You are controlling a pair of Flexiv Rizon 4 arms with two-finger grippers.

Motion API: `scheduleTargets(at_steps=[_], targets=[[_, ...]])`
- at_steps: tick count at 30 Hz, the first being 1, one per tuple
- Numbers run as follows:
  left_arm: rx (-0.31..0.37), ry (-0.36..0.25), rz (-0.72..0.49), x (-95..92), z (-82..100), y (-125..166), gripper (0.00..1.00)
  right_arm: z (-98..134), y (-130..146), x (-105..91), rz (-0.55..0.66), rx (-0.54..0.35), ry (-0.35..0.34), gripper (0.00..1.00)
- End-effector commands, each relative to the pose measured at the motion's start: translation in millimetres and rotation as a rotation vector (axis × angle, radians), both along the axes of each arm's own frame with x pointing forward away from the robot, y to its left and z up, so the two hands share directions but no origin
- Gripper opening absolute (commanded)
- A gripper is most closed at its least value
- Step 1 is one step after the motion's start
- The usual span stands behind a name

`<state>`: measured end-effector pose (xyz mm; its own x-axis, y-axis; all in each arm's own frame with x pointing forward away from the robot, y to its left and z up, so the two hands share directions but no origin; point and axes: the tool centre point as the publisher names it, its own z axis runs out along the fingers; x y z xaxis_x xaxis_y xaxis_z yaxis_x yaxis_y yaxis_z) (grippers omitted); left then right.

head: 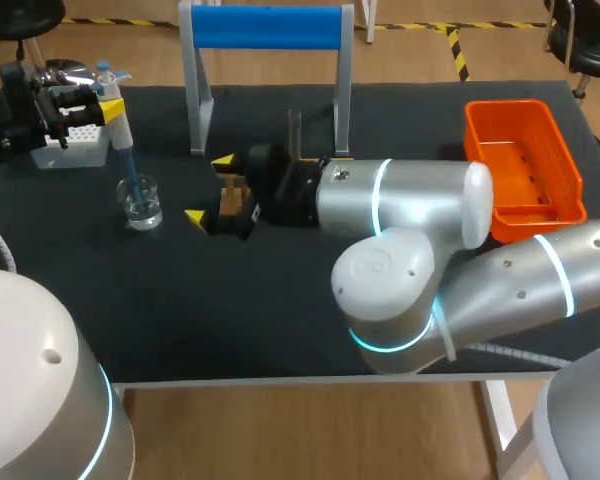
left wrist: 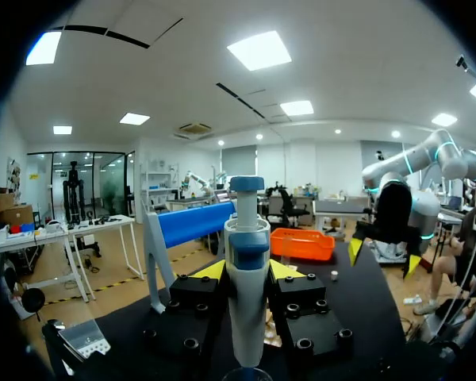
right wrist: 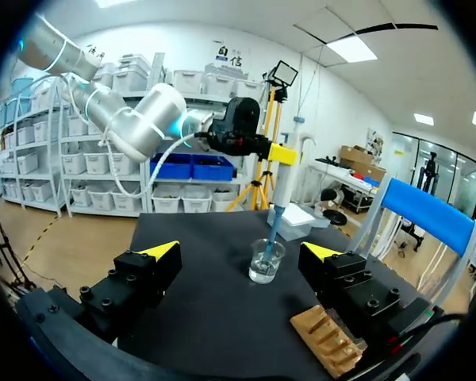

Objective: Invert the test tube, pick up the pipette, mount the tip to pipette, aspirate from beaker and dispense into the tube, eject the tip, return the pipette, and cap with the stopper.

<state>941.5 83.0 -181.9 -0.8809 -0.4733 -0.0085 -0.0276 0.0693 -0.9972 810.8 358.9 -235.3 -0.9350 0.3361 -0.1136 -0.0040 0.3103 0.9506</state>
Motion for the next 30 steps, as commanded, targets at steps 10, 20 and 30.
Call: scheduleTargets(at_steps=[10, 20, 30], targets=[[0.001, -0.001, 0.003, -1.3, 0.3, 0, 0.0, 63, -65, 13.6, 0.347, 0.01, 0.165, 1.0], [0.001, -0.001, 0.003, -1.3, 0.3, 0, 0.0, 88, -65, 31.0, 0.458, 0.047, 0.184, 1.0], [0.001, -0.001, 0.003, -1.3, 0.3, 0, 0.0, 106, -49, 49.9, 0.565, 0.079, 0.185, 0.5]])
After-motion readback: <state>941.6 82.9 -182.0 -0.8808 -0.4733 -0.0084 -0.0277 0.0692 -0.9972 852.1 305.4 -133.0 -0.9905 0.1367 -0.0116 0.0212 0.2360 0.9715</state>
